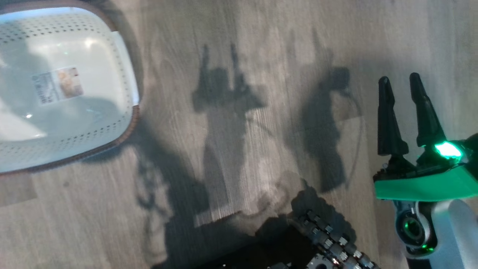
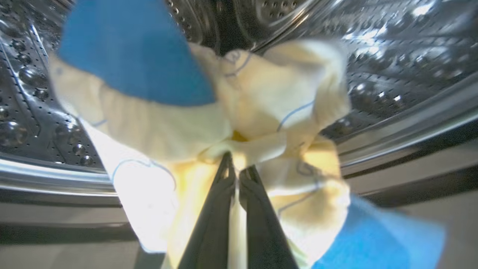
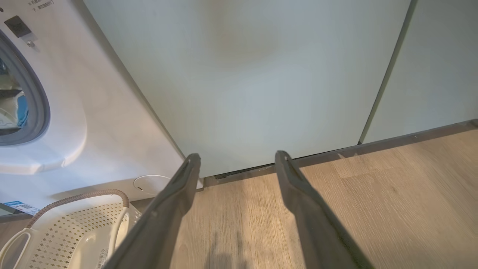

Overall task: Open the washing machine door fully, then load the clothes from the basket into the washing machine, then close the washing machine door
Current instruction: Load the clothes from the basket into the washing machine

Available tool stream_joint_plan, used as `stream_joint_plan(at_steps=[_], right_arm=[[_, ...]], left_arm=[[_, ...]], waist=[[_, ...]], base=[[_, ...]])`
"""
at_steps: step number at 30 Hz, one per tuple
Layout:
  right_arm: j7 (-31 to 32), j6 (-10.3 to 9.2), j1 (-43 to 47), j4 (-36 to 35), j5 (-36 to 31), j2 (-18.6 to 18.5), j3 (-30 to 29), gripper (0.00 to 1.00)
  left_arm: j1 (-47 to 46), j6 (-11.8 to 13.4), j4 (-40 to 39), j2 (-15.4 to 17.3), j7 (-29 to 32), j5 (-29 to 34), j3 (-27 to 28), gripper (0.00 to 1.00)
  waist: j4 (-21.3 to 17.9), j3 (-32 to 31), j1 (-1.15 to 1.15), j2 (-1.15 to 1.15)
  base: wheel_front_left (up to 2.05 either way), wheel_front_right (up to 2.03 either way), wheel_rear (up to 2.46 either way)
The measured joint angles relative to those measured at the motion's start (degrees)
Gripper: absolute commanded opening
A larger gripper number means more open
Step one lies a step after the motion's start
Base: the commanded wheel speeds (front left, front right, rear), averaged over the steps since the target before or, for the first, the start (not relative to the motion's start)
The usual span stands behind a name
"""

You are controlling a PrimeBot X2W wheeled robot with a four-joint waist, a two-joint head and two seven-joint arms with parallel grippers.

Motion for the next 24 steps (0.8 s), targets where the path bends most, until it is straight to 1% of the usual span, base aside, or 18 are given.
stream_joint_plan(at_steps=[2,5,8,11,12,16,18,21,24], right_arm=[[0.0,0.0,-0.16,-0.24,0.91,0.0,0.98,1.0],[0.0,0.0,-0.38,-0.27,1.65,0.0,1.85,1.0],[0.0,0.0,-1.14,-0.35,2.36,0.01,3.0,1.0],[0.0,0.0,-1.25,-0.54,2.89,0.01,3.5,1.0],[0.0,0.0,-1.25,-0.55,2.89,0.01,3.49,1.0],[0.0,0.0,-1.34,-0.55,2.89,0.01,3.64,1.0],[0.0,0.0,-1.57,-0.55,2.89,0.01,3.72,1.0],[0.0,0.0,-2.22,-0.55,2.89,0.01,3.85,1.0],[0.0,0.0,-2.31,-0.56,2.89,0.02,4.33,1.0]], left_arm=[[-2.83,-0.47,2.48,1.71,2.04,1.45,-0.58,0.0],[-5.82,-0.76,3.22,3.56,2.09,3.93,-1.55,0.0],[-9.18,-0.94,3.37,4.7,-1.2,6.89,-2.07,0.0],[-12.4,-0.94,3.72,5.12,-7.47,9.85,-3.41,0.0],[-13.22,-0.9,3.75,4.99,-10.16,10.82,-3.71,0.0],[-16.52,0.7,4.33,4.11,-21.75,14.37,-4.94,0.0],[-18.0,1.08,5.67,3.48,-25.63,14.89,-5.11,0.0],[-19.19,0.94,9.96,1.66,-26.31,13.4,-4.87,0.0],[-18.52,-0.85,14.73,-0.36,-25.24,9.81,-3.75,0.0]], waist=[[-1.61,0.97,0.0,0.0],[-3.16,2.0,0.0,0.0],[-4.52,3.17,0.0,0.0],[-5.56,4.28,0.0,0.0],[-5.77,4.61,0.0,0.0],[-5.93,5.46,0.0,0.0],[-5.81,5.57,-0.01,0.0],[-5.51,5.86,-0.01,0.0],[-5.22,6.01,-0.01,0.0]], base=[[0.0,0.0,0.0],[0.0,0.0,0.0],[0.0,0.0,0.0],[0.0,0.0,0.0],[0.0,0.0,0.0],[0.0,0.0,0.0],[0.0,0.0,0.0],[0.0,0.0,0.0],[0.0,0.0,0.0]])
